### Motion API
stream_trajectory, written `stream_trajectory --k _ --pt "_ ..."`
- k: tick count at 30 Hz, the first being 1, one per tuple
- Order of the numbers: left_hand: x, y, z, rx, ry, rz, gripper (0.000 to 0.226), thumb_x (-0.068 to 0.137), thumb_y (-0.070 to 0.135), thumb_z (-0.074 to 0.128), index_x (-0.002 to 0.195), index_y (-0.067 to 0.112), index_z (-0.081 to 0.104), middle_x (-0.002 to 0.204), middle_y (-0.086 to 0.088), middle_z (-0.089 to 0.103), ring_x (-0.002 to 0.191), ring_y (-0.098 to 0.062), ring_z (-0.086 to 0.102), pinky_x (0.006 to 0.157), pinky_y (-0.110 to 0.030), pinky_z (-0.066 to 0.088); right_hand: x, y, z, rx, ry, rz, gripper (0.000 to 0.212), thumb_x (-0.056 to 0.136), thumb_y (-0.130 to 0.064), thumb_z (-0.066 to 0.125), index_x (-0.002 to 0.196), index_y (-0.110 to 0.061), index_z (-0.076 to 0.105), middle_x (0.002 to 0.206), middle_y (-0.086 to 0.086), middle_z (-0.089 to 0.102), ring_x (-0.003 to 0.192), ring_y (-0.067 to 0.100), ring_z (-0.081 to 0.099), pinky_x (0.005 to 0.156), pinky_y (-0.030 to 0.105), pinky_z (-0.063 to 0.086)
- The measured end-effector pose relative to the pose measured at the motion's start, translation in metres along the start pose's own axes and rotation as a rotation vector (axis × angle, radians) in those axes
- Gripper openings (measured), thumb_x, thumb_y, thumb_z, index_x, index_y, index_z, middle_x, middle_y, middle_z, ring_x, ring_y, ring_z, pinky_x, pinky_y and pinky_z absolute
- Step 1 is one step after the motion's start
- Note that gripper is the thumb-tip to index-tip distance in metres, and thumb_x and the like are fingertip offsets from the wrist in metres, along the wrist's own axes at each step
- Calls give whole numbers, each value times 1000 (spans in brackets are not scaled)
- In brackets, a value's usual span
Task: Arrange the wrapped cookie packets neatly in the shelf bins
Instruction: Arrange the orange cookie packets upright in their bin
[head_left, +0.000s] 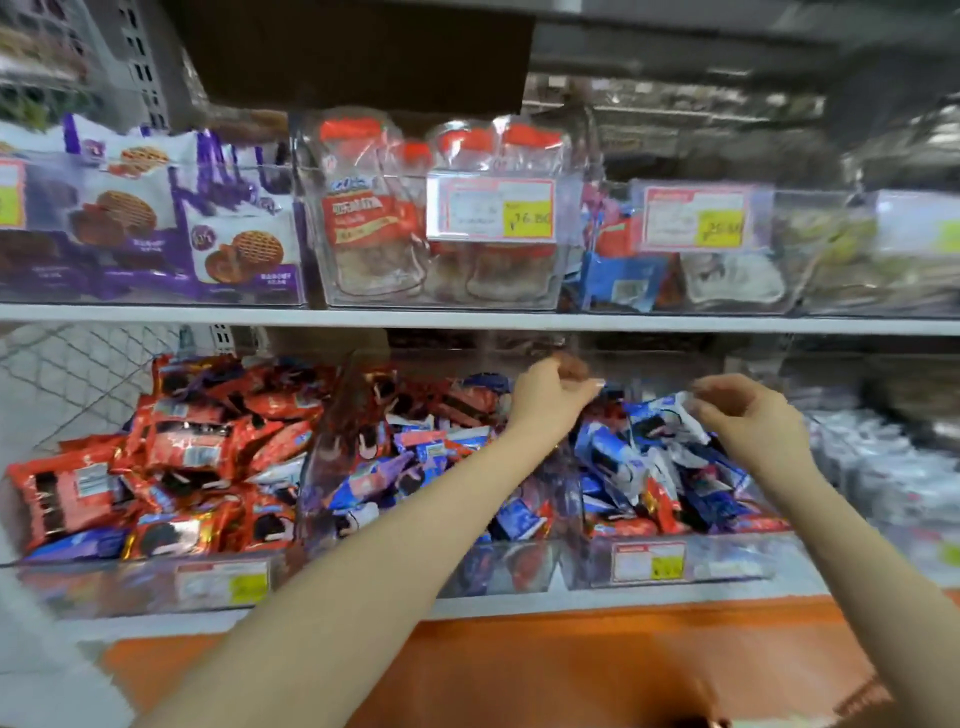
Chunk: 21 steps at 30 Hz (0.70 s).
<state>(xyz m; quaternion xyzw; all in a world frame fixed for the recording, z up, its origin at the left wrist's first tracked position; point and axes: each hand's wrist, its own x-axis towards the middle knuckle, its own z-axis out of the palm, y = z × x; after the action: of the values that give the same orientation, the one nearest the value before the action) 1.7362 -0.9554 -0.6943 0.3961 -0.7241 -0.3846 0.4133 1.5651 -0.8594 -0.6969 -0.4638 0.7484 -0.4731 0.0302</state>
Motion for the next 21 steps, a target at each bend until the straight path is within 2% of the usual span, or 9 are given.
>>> stream_trajectory --k 2,4,6,9,12,14,16,18,21 --pt "-5 -8 -2 22 -26 15 17 86 17 66 99 7 65 100 -9 69 92 -20 63 80 -25 46 -1 5 2 -97 -9 -29 18 84 -8 66 101 -6 68 93 10 67 80 17 57 72 23 37" --pt "-13 -18 -16 91 -30 72 10 87 12 63 96 8 65 99 -7 67 83 -14 59 77 -23 44 -5 -4 6 -136 -9 -112 16 83 -7 66 99 -7 69 92 11 68 78 20 59 72 23 37" --pt "-22 -28 -37 151 -27 141 6 86 8 63 92 7 65 96 -8 66 77 -11 56 74 -20 43 -12 -16 13 -81 -51 -155 12 83 -6 67 94 -10 69 85 6 67 73 17 58 68 19 36" --pt "-41 -41 -79 213 -45 197 8 85 2 62 90 7 64 93 -6 61 77 -9 56 69 -7 40 -29 -37 34 5 -162 -242 12 83 -5 66 88 -16 68 77 -6 65 64 -2 57 63 7 38" --pt "-59 -58 -128 314 -40 210 15 84 1 62 87 17 62 92 -2 59 81 -9 57 68 -11 42 -44 -58 64 55 -294 -319 14 85 -7 65 87 -21 67 77 -14 64 70 2 59 65 7 42" --pt "-69 -69 -159 359 1 193 16 84 1 63 88 17 62 92 -1 60 84 -7 57 69 -14 44 -53 -73 82 85 -368 -375 15 85 -8 65 87 -23 67 79 -14 64 72 8 60 66 9 42" --pt "-79 -81 -194 393 81 162 15 84 1 64 89 15 63 93 2 59 83 -6 58 70 -9 43 -63 -92 103 107 -433 -437 17 85 -10 65 87 -26 66 80 -16 64 71 4 59 68 11 43" --pt "-82 -87 -218 405 158 140 13 83 1 65 88 13 64 93 2 59 83 -6 58 71 -9 42 -68 -103 115 124 -465 -481 14 86 -10 65 88 -23 69 82 -16 64 76 5 60 72 18 47" --pt "-88 -102 -258 471 281 97 16 83 0 64 86 15 61 92 -2 62 82 -13 59 73 -19 45 -77 -125 137 144 -519 -541 13 86 -7 63 91 -18 70 86 -8 67 74 6 58 73 17 45"
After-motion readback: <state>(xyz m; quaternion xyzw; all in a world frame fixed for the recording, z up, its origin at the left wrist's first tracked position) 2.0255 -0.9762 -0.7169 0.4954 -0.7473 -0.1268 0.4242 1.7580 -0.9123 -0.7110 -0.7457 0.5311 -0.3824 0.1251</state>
